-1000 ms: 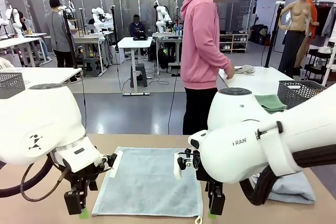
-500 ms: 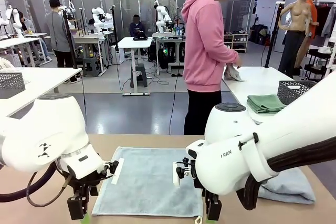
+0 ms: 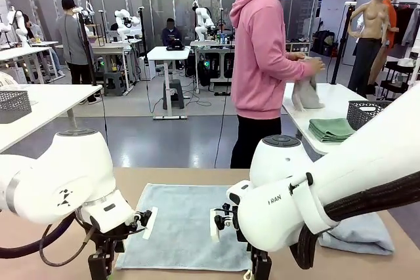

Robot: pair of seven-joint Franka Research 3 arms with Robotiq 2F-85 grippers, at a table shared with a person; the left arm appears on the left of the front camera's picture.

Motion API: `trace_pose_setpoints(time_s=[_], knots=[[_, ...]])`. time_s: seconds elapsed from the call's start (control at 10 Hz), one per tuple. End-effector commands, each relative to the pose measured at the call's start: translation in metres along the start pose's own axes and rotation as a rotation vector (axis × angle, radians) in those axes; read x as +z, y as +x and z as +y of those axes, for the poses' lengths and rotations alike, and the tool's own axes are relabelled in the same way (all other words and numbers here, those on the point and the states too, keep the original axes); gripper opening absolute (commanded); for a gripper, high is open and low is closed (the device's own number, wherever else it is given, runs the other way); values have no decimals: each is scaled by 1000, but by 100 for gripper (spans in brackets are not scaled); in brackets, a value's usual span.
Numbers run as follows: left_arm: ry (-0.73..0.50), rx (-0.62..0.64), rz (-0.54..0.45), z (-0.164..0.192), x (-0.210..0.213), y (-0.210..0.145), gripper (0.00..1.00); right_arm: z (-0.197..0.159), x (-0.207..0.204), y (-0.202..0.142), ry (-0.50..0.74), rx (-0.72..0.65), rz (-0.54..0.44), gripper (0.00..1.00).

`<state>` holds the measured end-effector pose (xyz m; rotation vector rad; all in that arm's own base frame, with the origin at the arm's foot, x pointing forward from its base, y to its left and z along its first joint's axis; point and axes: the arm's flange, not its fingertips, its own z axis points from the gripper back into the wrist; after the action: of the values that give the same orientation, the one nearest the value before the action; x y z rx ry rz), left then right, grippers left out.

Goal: Fold the towels and place them in the basket.
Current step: When a person lays out a Towel with hook on the table, fold it in half twice.

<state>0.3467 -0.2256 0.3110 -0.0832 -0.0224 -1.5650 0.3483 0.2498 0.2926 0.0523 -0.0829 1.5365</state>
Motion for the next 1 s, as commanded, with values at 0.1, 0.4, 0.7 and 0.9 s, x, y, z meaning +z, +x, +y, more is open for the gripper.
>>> trace_pose_setpoints(time_s=[0.1,0.4,0.7,0.9], knots=[[20,-10,-27,13,-4,6,100,-11,-3,-1,27,7,-19,93],[10,-8,-54,23,-9,7,100,-14,-2,-2,34,-3,-19,93],[3,-6,-46,27,-15,10,79,-17,-4,3,42,1,-12,66],[-10,-2,-19,27,-22,8,50,-19,-4,3,47,-5,-8,77]])
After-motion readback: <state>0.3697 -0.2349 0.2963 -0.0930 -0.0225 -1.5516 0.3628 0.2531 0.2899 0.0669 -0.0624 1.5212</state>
